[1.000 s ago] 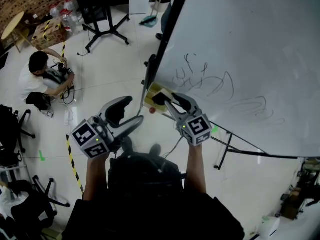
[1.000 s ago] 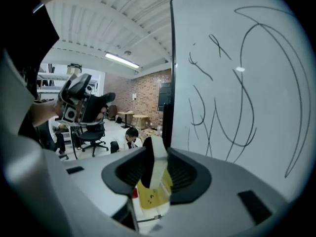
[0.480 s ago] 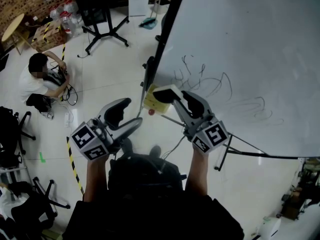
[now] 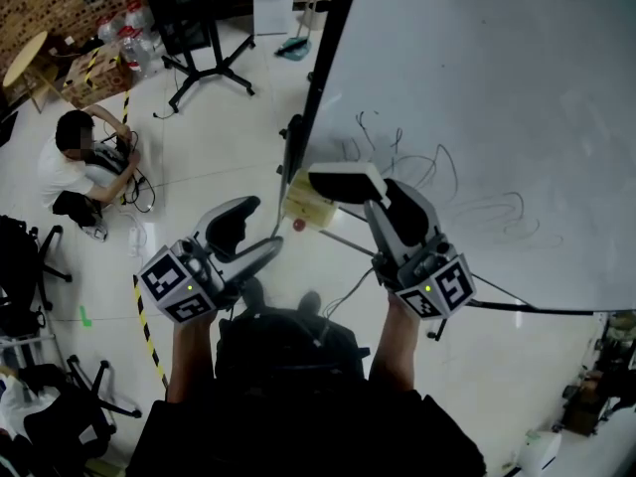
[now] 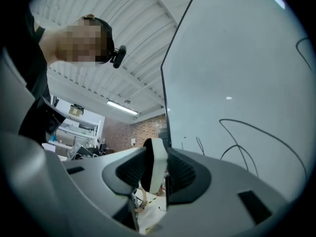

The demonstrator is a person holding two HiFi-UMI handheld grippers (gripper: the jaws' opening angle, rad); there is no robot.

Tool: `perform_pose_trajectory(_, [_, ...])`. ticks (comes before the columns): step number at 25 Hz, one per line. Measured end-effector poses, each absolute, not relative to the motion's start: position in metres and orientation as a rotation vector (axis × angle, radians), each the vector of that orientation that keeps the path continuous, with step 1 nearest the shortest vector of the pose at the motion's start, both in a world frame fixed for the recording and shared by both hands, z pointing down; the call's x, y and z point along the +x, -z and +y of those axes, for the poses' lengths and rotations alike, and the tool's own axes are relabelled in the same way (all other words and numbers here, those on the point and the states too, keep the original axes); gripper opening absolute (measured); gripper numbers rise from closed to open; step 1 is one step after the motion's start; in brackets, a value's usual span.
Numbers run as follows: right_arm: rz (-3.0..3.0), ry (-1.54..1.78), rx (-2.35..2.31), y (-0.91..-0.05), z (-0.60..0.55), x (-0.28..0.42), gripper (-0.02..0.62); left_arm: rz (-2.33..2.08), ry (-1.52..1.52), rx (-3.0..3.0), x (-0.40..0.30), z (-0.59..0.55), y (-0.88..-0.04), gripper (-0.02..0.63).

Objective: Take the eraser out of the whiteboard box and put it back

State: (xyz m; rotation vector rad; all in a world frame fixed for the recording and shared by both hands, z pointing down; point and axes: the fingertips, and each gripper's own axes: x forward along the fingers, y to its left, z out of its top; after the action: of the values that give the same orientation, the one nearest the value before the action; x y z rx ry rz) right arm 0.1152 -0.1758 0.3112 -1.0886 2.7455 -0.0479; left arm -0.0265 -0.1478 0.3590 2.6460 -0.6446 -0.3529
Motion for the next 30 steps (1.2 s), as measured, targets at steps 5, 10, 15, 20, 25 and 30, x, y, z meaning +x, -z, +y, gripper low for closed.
perform_pose_trajectory(5, [2.68, 0.004, -1.051, -0.29, -0.168, 0.121, 0.153, -0.636, 0.361, 2.664, -0.023, -0.147, -0.352, 0.293])
perform_pose_trajectory(10, [2.598, -0.035, -1.007, -0.267, -0.161, 0.128, 0.153, -0.629, 0.359, 2.684, -0.02, -0.144, -0.344, 0.293])
perform_pose_trajectory(15, [2.525, -0.068, -0.969, -0.247, -0.151, 0.135, 0.153, -0.624, 0.375, 2.703, -0.02, -0.142, -0.336, 0.293])
perform_pose_trajectory(20, [2.476, -0.107, -0.944, -0.232, -0.145, 0.14, 0.152, -0.613, 0.396, 2.715, -0.018, -0.14, -0.329, 0.293])
perform_pose_trajectory(25, [2.443, -0.11, -0.913, -0.222, -0.137, 0.144, 0.152, -0.61, 0.424, 2.727, -0.019, -0.138, -0.322, 0.293])
perform_pose_trajectory(30, [2.433, -0.131, -0.904, -0.217, -0.133, 0.148, 0.152, -0.595, 0.465, 2.739, -0.015, -0.135, -0.31, 0.293])
